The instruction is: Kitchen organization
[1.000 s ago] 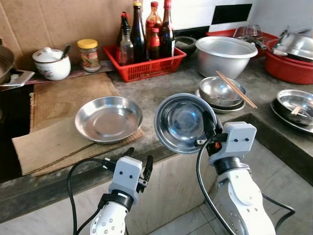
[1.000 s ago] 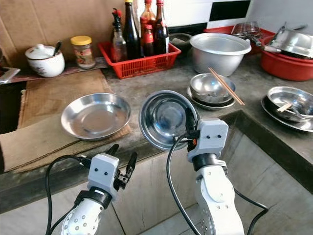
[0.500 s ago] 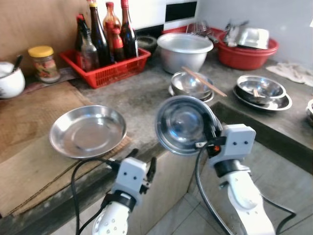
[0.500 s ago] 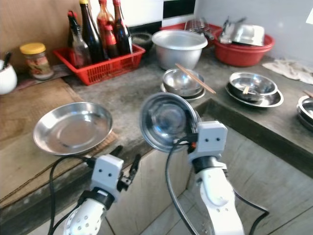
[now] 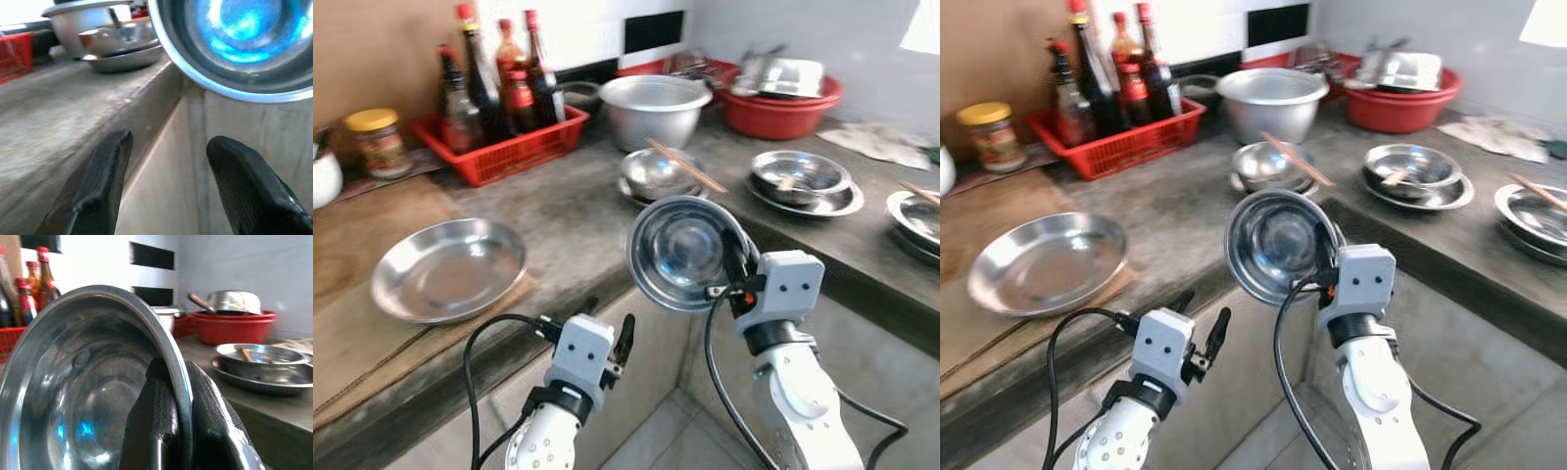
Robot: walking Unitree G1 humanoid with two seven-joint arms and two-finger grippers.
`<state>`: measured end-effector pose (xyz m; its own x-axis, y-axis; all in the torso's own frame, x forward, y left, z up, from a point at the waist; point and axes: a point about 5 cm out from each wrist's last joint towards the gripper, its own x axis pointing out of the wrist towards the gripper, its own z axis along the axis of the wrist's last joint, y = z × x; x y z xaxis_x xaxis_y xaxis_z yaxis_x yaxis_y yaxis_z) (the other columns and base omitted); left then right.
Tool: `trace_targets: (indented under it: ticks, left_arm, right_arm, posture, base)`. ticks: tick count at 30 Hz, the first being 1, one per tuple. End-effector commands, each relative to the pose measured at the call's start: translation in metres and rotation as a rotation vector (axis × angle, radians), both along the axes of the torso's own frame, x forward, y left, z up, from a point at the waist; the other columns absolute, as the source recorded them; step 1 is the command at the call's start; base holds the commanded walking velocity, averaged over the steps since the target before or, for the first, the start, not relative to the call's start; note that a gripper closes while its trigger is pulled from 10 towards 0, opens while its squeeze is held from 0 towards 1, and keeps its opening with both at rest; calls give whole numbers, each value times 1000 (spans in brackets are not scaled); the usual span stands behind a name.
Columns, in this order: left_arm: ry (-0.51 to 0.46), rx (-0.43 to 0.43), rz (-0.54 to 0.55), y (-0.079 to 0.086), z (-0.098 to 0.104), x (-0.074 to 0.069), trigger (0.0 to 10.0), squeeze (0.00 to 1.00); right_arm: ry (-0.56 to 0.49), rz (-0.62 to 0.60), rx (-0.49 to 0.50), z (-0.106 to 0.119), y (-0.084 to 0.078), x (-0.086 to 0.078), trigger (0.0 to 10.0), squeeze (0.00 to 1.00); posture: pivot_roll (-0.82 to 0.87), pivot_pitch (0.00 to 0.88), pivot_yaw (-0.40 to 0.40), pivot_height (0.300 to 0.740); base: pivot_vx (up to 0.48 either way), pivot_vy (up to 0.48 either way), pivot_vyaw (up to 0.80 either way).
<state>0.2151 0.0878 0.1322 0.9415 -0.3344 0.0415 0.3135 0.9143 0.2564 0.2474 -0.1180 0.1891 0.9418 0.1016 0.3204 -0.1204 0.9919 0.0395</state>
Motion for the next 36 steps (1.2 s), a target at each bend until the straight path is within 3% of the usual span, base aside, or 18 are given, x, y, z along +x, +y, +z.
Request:
trace_targets:
  ticks: [1,5,12,25,36]
  left_arm:
    - [-1,-5,-10,-3,1,-1,10000,0]
    - [3,-4,-5,-3,0,-1,10000,0]
    - [12,-35,0,-1,0,0,10000,0]
    - [19,-41,0,-1,1,0,10000,0]
    - [7,-19,-4,-2,1,-1,10000,0]
  right_arm:
    - [-19,-2,-10,3,-1,-1,10000,0]
    - [-19,1,-15,2,0,-1,10000,0]
    - [-12,3,-24,-2,0,-3,10000,0]
    - [14,10,-39,-10,2,-7,10000,0]
    - [12,7,-44,-10,3,-6,10000,0]
  posture:
    - [145,41,-23,740]
    - [144,38,-22,740]
    - [145,47,-20,740]
    - [145,57,-23,740]
    - [146,59,-23,740]
  base:
    - [0,-472,-788]
    - [0,-472,-788]
    - [0,0,-788]
    - [0,447,-788]
    - [0,-52,-784]
